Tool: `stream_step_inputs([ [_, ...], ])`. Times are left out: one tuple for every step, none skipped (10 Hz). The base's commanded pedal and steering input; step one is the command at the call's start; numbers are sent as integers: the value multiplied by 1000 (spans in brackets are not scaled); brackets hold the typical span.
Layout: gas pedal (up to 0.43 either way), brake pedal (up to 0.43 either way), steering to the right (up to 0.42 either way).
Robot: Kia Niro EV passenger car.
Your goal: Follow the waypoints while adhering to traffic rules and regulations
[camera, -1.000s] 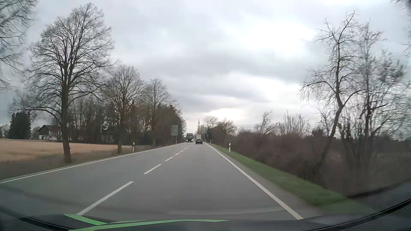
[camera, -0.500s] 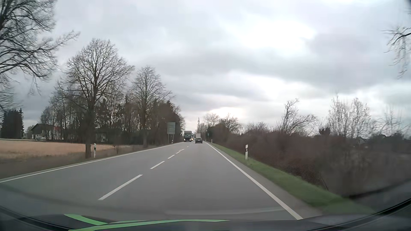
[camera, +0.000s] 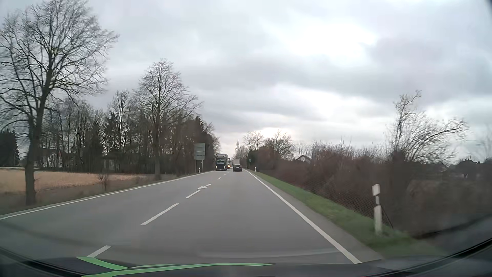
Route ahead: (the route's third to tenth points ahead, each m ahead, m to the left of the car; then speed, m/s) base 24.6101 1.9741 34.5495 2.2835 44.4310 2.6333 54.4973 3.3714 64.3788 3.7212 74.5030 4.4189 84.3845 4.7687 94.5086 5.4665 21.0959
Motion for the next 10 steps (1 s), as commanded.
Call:
stream_step_inputs([
  [197,0,1],
  [197,0,0],
  [197,0,0],
  [197,0,0],
  [197,0,0],
  [197,0,1],
  [197,0,1],
  [197,0,1],
  [197,0,0],
  [197,0,0],
])
